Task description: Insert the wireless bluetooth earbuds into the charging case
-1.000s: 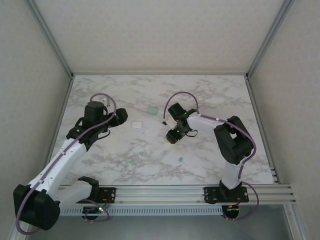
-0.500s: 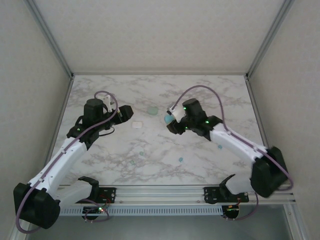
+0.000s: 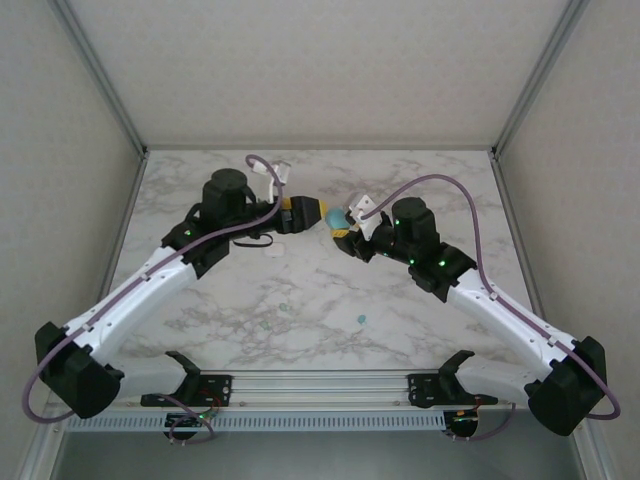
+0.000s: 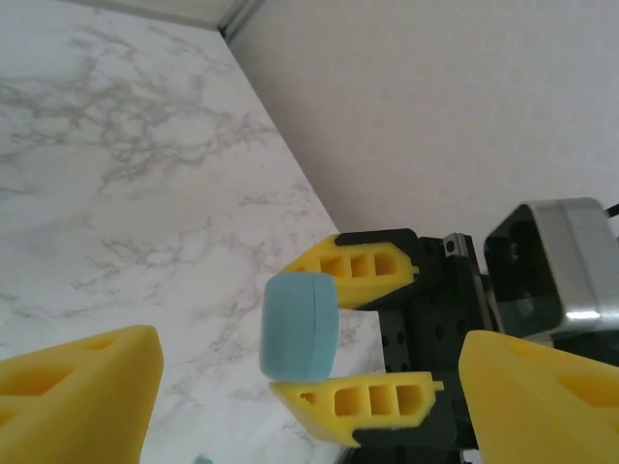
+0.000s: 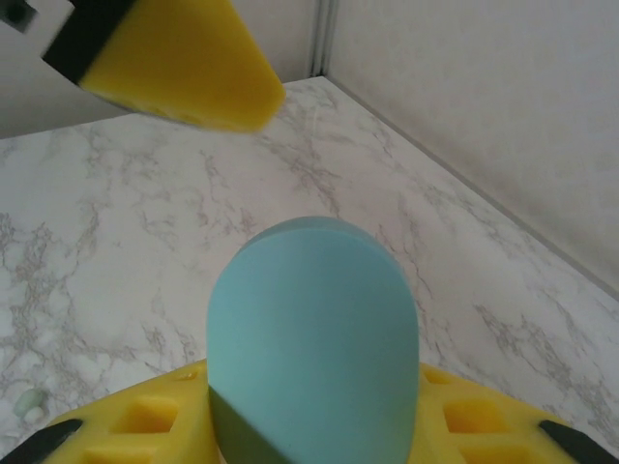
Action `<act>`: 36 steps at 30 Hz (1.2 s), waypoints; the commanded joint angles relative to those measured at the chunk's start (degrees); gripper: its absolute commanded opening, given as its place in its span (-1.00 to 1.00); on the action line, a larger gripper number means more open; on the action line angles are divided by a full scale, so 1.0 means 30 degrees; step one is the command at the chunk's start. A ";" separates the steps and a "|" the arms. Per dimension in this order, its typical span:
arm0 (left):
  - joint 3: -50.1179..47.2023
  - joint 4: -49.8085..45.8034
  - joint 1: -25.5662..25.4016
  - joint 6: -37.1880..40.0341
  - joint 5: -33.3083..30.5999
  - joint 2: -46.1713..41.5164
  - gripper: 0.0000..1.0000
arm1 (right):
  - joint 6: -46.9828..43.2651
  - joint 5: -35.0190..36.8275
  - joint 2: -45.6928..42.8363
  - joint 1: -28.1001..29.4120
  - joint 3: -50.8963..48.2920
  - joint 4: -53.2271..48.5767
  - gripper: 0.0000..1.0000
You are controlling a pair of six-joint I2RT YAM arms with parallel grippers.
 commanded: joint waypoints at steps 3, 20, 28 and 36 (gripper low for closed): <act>0.1331 -0.0488 -0.0604 0.0544 0.0642 0.1222 0.47 | -0.0068 -0.0906 -0.0178 0.0189 0.0492 0.0859 -0.26; 0.2561 -0.1649 -0.1210 0.1000 0.0792 0.2666 -0.23 | 0.0576 0.0209 0.0236 0.0189 0.0581 0.1208 -0.22; 0.1716 -0.0615 -0.1225 -0.1663 -0.2159 0.1536 -0.95 | 0.0263 0.1303 -0.0728 0.0210 -0.0050 0.1895 0.06; -0.1024 0.3922 -0.1196 -0.7738 -0.2528 -0.0342 -0.91 | -0.1974 0.1289 -0.2764 -0.0173 -0.2629 0.6147 0.43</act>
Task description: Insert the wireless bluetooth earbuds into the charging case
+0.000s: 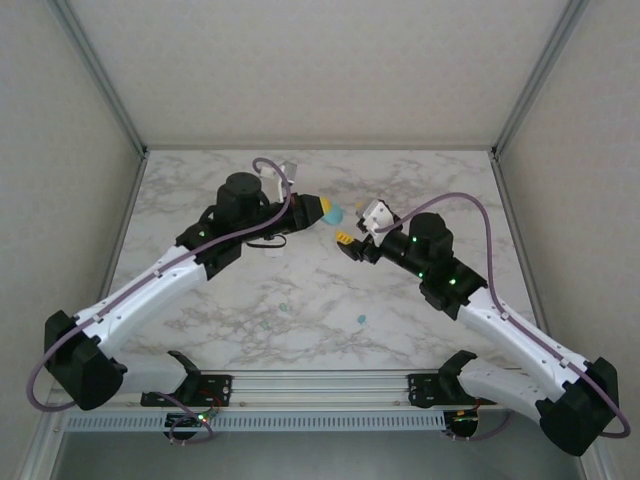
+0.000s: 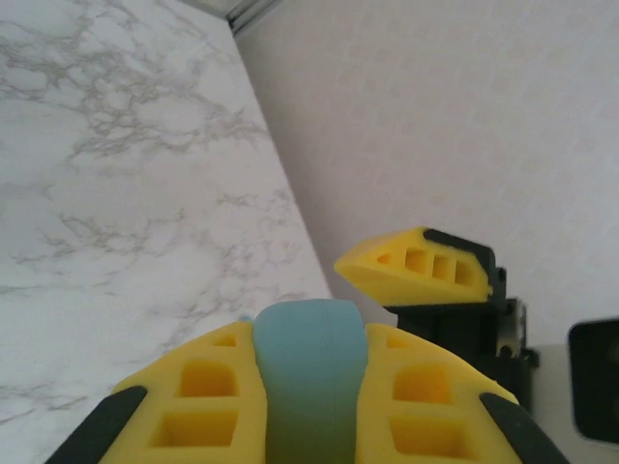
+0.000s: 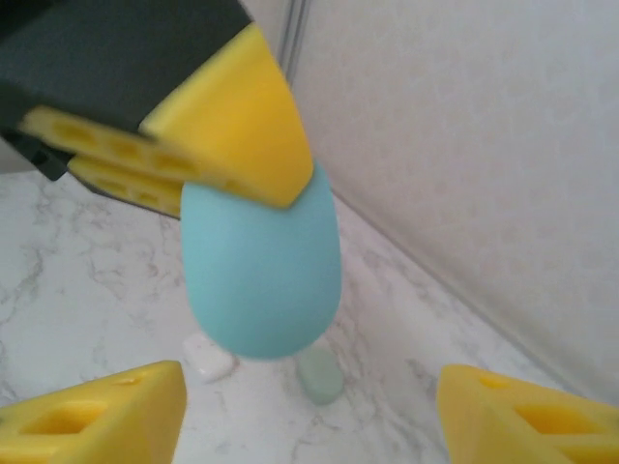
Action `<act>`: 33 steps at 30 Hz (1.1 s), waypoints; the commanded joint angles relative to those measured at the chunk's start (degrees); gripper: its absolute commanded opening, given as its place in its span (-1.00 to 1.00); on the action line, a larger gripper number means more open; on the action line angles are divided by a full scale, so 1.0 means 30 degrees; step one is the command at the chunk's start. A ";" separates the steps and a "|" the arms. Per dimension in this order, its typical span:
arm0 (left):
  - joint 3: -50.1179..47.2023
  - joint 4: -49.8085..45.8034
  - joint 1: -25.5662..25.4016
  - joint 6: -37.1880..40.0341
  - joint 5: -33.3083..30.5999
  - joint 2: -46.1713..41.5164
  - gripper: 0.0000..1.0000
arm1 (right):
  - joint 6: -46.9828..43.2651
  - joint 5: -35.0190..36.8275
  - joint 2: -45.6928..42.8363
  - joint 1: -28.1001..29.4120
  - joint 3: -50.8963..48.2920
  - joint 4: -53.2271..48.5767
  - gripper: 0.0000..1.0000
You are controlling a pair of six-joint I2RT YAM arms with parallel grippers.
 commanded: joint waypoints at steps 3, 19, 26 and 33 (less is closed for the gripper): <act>-0.0610 0.2201 -0.0088 -0.3717 -0.0245 -0.0856 -0.91 | -0.0501 -0.2096 0.0292 -0.0683 0.0238 0.2818 0.43; -0.0922 0.3196 -0.0088 -0.4340 0.0331 -0.1193 -0.88 | 0.0436 -0.6319 0.2570 -0.1333 0.1622 0.4658 0.08; -0.0893 0.3061 -0.0088 -0.4055 0.0271 -0.1311 -0.88 | 0.0893 -0.6543 0.2373 -0.1472 0.1481 0.4726 0.02; -0.0863 0.2716 -0.0088 -0.3772 0.0167 -0.1471 -0.86 | 0.1154 -0.7337 0.2362 -0.1564 0.1664 0.4579 -0.18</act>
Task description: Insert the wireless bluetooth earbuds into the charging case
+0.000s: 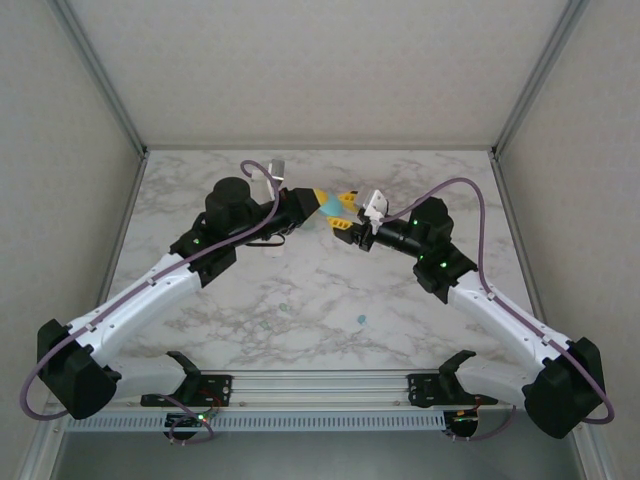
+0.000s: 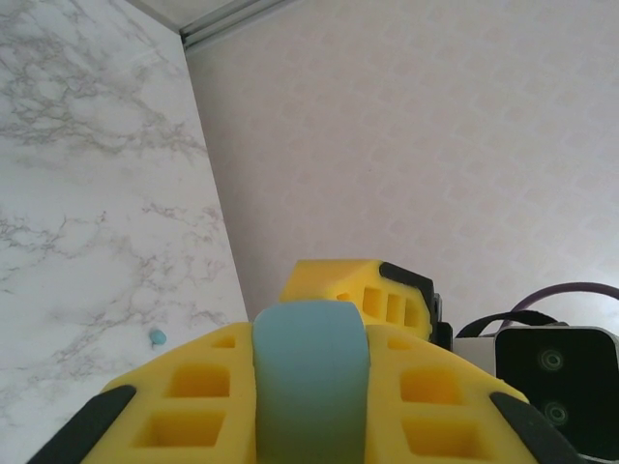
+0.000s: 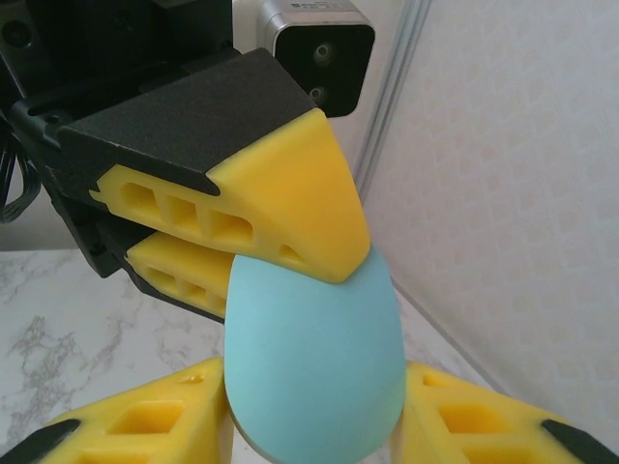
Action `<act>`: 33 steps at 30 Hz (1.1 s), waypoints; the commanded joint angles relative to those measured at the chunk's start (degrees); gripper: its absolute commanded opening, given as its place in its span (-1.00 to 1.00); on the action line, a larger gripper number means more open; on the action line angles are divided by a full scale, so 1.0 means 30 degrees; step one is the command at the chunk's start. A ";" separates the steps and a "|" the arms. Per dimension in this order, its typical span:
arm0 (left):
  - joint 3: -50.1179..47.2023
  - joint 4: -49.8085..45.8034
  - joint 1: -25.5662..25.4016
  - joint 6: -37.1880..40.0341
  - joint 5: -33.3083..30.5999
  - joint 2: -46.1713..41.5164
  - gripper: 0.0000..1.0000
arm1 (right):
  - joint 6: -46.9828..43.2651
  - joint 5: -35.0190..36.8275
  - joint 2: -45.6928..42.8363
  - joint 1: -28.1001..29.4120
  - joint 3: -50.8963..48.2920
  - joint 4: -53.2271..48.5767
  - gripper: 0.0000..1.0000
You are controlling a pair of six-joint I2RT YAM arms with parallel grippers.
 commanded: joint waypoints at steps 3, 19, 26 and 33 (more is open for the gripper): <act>-0.0017 0.0291 -0.0086 0.0600 0.0051 -0.0667 -0.69 | 0.0326 -0.1030 -0.0229 -0.0045 0.0776 0.0128 -0.27; -0.2009 -0.1555 0.1383 2.0640 0.3562 -0.3968 0.51 | 0.0322 -0.9244 0.2047 -0.1632 0.5402 -0.7927 -0.36; -0.2475 -0.1146 0.2094 2.2952 0.6386 -0.3542 0.38 | -0.0756 -1.0946 0.2851 -0.1635 0.6951 -1.0045 -0.35; -0.2026 -0.1040 0.2054 2.2963 0.7529 -0.3365 0.20 | -0.0843 -1.0658 0.2871 -0.1606 0.7066 -1.0244 -0.34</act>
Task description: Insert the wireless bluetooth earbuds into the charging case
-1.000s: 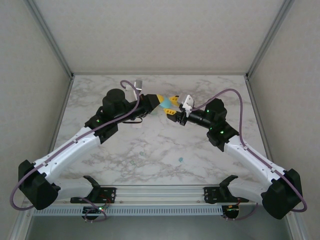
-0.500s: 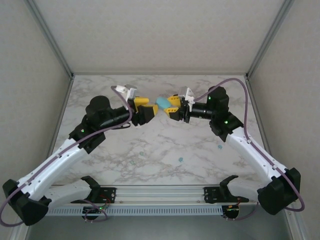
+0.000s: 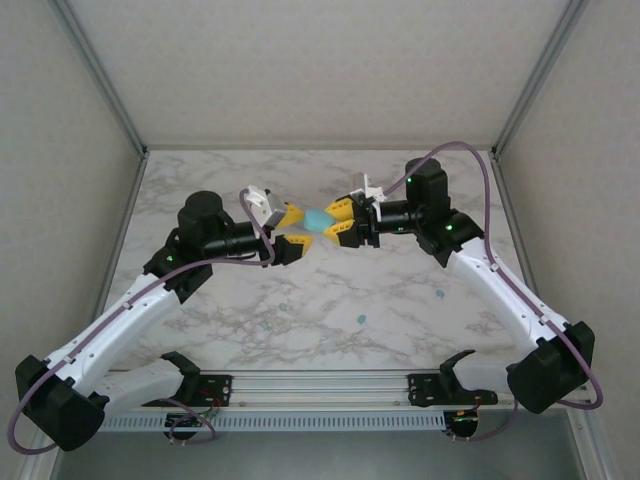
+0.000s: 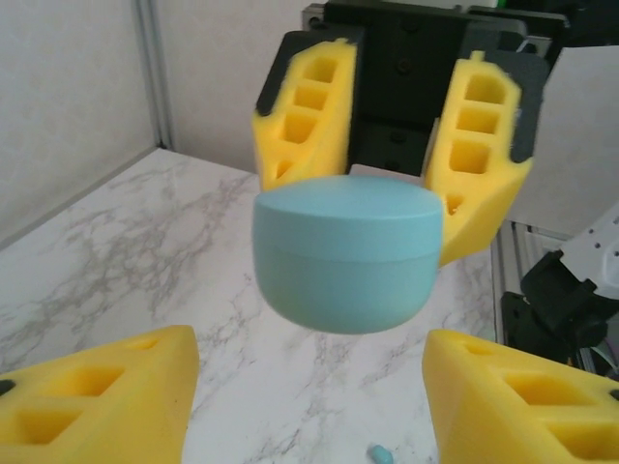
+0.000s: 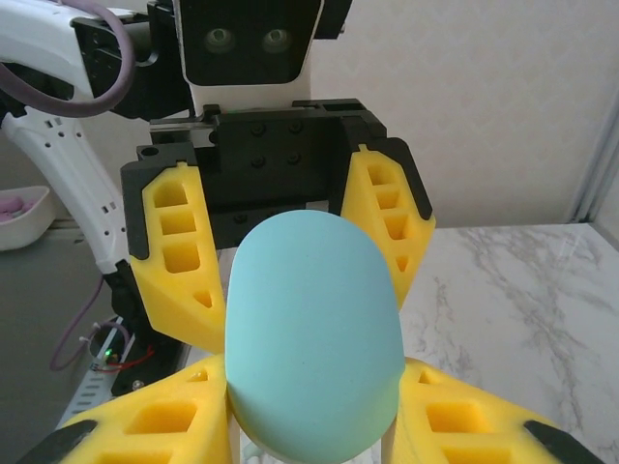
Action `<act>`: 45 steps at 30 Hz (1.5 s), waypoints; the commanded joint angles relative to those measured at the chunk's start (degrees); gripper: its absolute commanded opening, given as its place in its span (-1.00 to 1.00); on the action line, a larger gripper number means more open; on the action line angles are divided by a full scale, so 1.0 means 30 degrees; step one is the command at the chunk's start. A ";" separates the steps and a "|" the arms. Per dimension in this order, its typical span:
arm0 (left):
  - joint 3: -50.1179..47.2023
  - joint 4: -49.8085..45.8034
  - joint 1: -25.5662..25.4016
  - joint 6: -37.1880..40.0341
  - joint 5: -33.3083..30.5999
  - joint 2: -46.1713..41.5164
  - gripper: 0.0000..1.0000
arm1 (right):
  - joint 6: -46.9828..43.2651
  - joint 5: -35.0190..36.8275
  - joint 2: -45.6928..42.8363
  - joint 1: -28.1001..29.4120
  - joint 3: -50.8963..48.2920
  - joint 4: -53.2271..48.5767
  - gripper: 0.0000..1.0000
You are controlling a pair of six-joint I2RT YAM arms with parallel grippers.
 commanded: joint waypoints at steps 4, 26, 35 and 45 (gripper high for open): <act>0.0510 0.1439 -0.0070 -0.0061 0.1477 0.0097 0.14 | -0.0391 -0.0440 0.0016 -0.0052 0.0584 -0.0504 -0.34; 0.1594 0.1147 -0.0451 -0.0868 0.2069 0.1363 -0.04 | -0.0724 -0.0018 0.0103 0.0178 0.0445 -0.0219 -0.32; 0.2178 0.0261 -0.0511 -0.0552 0.2334 0.1787 -0.13 | -0.0175 0.0619 -0.0232 0.0234 -0.0143 0.1057 -0.30; 0.2703 -0.0848 -0.0687 0.0061 0.2528 0.2106 -0.17 | 0.0118 0.1162 -0.0248 0.0327 -0.0253 0.1407 -0.27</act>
